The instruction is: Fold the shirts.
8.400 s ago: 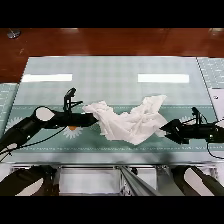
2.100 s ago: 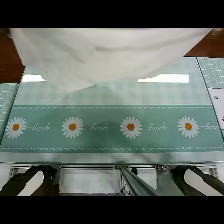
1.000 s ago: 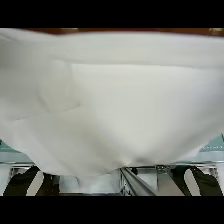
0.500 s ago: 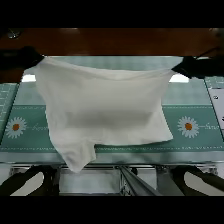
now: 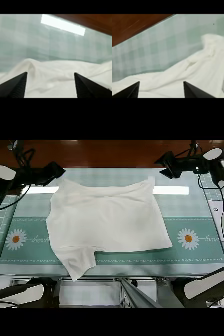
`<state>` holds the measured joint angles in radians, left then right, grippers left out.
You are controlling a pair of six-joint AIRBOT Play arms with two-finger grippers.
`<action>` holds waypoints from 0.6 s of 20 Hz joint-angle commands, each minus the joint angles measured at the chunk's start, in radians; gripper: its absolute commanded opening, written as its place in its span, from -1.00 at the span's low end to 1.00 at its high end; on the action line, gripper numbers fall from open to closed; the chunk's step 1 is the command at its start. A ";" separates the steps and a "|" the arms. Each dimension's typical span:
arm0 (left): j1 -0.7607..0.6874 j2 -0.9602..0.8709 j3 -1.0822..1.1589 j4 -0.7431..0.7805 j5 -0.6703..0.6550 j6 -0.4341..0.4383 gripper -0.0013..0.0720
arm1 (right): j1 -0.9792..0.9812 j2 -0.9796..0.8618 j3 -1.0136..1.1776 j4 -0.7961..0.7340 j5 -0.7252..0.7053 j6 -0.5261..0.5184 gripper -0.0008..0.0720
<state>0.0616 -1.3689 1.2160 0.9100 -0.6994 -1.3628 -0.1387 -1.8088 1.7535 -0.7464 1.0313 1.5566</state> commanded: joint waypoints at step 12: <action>0.520 0.156 -0.512 0.163 -0.658 0.019 0.94 | -0.343 0.687 -0.784 -0.169 0.150 -0.146 0.75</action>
<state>0.5190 -1.2697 0.8791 1.0985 -1.3357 -1.3617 -0.4606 -1.3132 1.2762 -0.9936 1.3251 1.4349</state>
